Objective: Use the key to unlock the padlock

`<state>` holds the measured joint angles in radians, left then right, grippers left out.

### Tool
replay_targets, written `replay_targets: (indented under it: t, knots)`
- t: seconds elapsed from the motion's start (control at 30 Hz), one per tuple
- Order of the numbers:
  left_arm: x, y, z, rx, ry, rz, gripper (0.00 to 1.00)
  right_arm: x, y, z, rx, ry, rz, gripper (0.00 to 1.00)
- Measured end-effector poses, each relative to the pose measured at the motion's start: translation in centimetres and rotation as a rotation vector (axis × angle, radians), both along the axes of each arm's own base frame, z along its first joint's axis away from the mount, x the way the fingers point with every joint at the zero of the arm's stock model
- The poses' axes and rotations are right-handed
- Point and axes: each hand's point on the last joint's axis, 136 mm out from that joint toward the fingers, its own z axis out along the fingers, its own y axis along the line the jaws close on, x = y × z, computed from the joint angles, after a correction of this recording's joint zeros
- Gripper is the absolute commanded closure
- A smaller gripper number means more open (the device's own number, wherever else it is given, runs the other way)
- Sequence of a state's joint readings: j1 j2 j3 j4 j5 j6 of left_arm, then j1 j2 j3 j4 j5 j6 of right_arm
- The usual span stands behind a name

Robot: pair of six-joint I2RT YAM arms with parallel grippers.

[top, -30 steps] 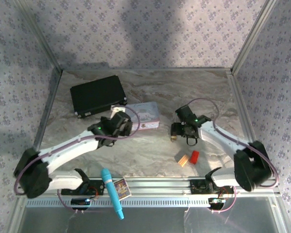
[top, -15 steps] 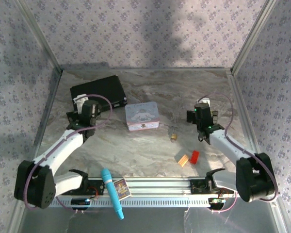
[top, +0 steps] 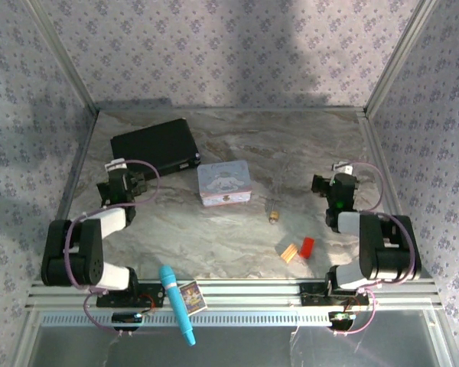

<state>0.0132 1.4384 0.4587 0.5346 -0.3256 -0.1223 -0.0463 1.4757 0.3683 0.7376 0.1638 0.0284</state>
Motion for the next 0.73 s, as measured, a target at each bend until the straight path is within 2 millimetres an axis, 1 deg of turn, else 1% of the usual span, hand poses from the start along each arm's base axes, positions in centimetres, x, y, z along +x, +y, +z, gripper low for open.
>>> replay_targets:
  t: [0.03,0.07,0.13,0.2,0.3,0.73]
  knots:
    - [0.3,-0.2,-0.2,-0.006,-0.006,-0.015,0.0,0.0,0.3,-0.7,0.004,0.015,0.014,0.01]
    - [0.6,-0.5,-0.2,-0.009,-0.016,-0.037,0.0,0.0,0.7,-1.2,0.004,0.03,0.034,0.01]
    - [1.4,-1.7,-0.5,-0.024,-0.031,-0.11,0.0,0.1,1.3,-1.2,0.003,0.031,0.063,0.01]
    - [1.6,-2.7,-0.9,-0.036,-0.045,-0.172,0.0,0.3,1.7,-0.9,0.004,0.019,0.079,0.01]
    - [1.4,-2.9,-1.2,-0.04,-0.047,-0.197,0.0,0.5,1.8,-0.7,0.005,0.008,0.084,0.01]
    - [1.6,-3.2,-1.0,-0.04,-0.059,-0.217,0.0,0.9,2.3,-0.3,0.011,-0.006,0.113,0.01]
